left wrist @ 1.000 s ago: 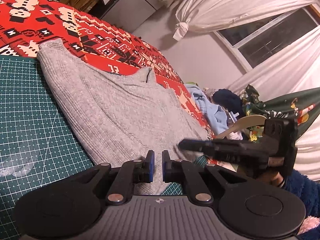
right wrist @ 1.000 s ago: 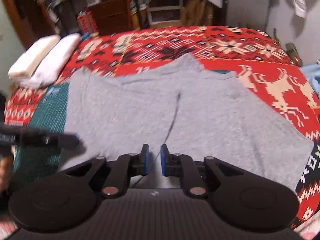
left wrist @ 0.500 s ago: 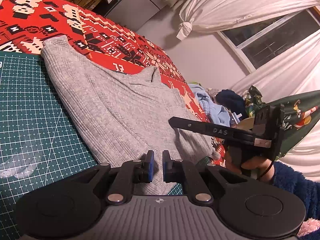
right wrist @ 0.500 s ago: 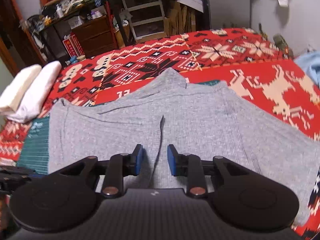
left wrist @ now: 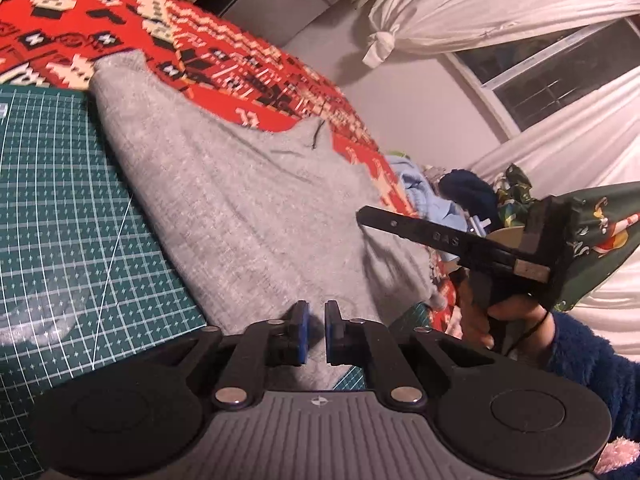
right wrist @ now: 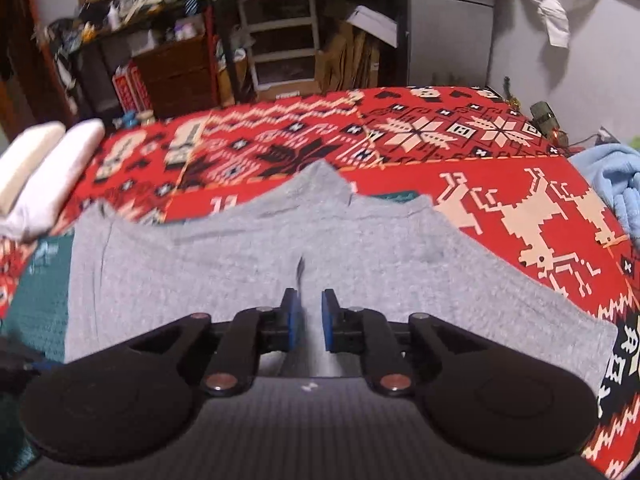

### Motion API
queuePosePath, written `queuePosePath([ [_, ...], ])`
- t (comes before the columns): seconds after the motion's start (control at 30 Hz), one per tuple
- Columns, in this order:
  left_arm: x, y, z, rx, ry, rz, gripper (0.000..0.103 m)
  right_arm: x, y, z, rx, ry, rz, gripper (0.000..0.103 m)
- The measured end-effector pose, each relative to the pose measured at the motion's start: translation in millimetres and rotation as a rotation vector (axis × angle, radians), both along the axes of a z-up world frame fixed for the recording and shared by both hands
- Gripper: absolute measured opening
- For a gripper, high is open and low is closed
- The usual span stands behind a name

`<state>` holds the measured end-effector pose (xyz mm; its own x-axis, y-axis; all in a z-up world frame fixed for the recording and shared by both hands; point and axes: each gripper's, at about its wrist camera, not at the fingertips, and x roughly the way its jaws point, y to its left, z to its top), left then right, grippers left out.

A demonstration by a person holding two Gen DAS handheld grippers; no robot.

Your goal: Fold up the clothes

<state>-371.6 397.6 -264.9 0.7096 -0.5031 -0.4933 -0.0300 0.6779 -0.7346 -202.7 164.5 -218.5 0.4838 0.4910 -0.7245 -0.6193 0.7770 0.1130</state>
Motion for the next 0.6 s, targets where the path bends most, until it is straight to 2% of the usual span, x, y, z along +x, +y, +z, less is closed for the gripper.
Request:
queuePosePath([
  [0.1, -1.7, 3.4, 4.2, -0.005, -0.03, 0.015, 0.007, 12.4, 2.7, 2.6, 0.046, -0.001, -0.006, 0.025],
  [0.27, -3.7, 13.9, 5.1, -0.011, -0.046, 0.064, 0.007, 24.5, 18.5, -2.0, 0.048, 0.019, 0.02, 0.025],
  [0.33, -3.7, 19.1, 4.5, -0.013, -0.05, 0.094, 0.007, 26.0, 26.4, -6.8, 0.022, 0.021, 0.027, 0.016],
  [0.37, -3.6, 22.3, 4.0, -0.014, -0.052, 0.11, 0.007, 26.0, 28.9, -8.5, 0.014, 0.022, 0.029, 0.0],
  [0.6, -3.3, 38.8, 1.5, -0.042, -0.051, 0.188, 0.007, 23.9, 30.6, -11.9, -0.015, -0.05, -0.016, 0.001],
])
